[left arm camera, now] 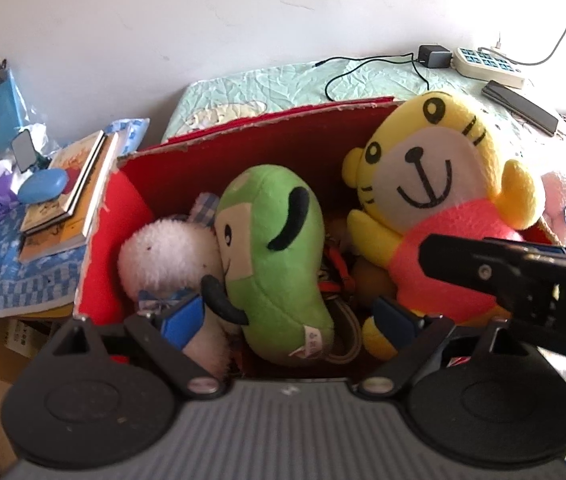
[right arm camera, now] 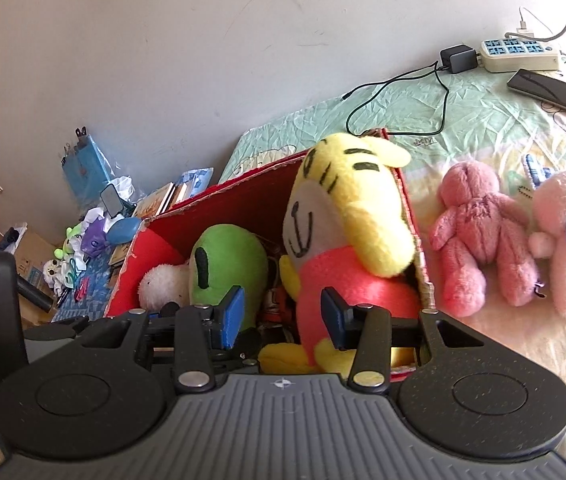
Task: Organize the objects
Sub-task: 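Withdraw the right gripper up out of the red box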
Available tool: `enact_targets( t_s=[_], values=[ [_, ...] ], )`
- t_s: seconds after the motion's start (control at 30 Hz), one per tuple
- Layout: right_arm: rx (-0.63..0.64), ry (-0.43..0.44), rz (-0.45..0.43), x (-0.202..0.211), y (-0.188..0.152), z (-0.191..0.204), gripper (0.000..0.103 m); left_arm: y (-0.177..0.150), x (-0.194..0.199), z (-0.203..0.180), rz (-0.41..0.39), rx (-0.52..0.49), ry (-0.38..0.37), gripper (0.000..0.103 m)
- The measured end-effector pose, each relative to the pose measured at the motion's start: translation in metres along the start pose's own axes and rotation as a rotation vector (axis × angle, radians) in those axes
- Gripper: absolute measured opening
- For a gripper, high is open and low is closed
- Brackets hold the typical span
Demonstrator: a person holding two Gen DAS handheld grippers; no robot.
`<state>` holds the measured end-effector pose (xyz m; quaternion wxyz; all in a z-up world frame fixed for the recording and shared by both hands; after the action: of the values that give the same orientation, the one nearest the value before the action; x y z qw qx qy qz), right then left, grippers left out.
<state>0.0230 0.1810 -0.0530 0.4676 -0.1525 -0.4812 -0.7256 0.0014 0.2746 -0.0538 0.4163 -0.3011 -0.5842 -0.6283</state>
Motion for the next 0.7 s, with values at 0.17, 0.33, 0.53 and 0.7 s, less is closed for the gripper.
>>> enact_targets(
  t_s=[0.17,0.33,0.53,0.7],
  values=[
    [-0.009,0.002,0.000,0.005,0.000,-0.009,0.039,0.000,0.002,-0.005,0.019,0.020,0.021,0.093],
    [-0.010,0.020,0.010,0.010,0.001,-0.015,0.039,0.001,0.006,-0.010,0.024,0.023,0.056,0.093],
    [-0.022,0.057,0.033,0.016,0.003,-0.021,0.040,0.003,0.015,-0.016,0.015,0.044,0.071,0.093],
    [-0.016,0.082,0.045,0.023,0.004,-0.022,0.041,0.004,0.028,-0.021,0.003,0.067,0.079,0.093]
  ],
)
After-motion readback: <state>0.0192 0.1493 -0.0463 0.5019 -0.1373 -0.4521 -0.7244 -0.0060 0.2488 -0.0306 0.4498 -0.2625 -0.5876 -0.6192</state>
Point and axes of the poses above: each gripper's, at about its wrist camera, not at the fingertips, and x roughly against the way its jaws point, z to its left, y to its top, the point moved 9 cm from there along -x, roughly the way its jaws point, and after that the axes turned 6 degrees about z, right-handed, at the moved point
